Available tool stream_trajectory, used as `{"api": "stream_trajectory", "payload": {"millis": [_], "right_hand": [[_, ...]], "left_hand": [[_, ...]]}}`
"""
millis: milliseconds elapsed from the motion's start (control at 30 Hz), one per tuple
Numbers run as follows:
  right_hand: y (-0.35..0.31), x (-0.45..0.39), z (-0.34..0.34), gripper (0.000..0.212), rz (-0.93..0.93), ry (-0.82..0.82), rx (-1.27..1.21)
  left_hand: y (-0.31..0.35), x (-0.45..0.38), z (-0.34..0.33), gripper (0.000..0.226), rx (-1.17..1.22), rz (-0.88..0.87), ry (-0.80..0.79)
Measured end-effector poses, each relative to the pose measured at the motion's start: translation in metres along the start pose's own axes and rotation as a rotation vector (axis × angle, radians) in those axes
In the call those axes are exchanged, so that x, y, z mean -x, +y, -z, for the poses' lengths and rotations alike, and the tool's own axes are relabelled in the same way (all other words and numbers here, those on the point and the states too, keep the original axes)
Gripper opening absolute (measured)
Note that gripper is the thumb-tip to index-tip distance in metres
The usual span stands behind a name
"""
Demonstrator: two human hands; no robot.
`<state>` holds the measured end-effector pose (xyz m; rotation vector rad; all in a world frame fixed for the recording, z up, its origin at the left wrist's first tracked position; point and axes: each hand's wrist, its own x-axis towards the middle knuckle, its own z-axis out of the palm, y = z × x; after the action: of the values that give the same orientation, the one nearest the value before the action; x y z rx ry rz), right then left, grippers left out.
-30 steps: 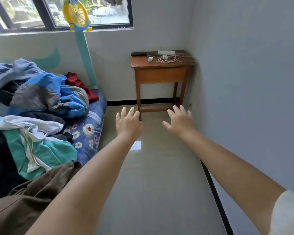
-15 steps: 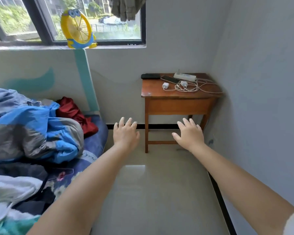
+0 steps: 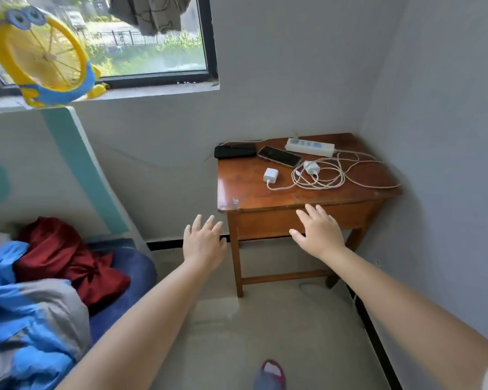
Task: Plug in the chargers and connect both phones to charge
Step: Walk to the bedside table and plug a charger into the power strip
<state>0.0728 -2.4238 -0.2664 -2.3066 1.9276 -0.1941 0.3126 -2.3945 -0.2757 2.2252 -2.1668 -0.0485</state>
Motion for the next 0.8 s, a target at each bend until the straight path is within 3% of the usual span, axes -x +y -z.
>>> {"api": "stream_trajectory", "payload": {"millis": [433,800], "right_hand": [[0.006,-0.209,-0.042,0.054,-0.016,-0.095,-0.036],[0.012,-0.310,-0.061,0.052,-0.250,-0.133,-0.082]], "left_hand": [[-0.029,-0.215,-0.040,0.045,0.031,0.029,-0.124],[-0.033,-0.359,-0.074,0.044,0.214,-0.259,-0.170]]}}
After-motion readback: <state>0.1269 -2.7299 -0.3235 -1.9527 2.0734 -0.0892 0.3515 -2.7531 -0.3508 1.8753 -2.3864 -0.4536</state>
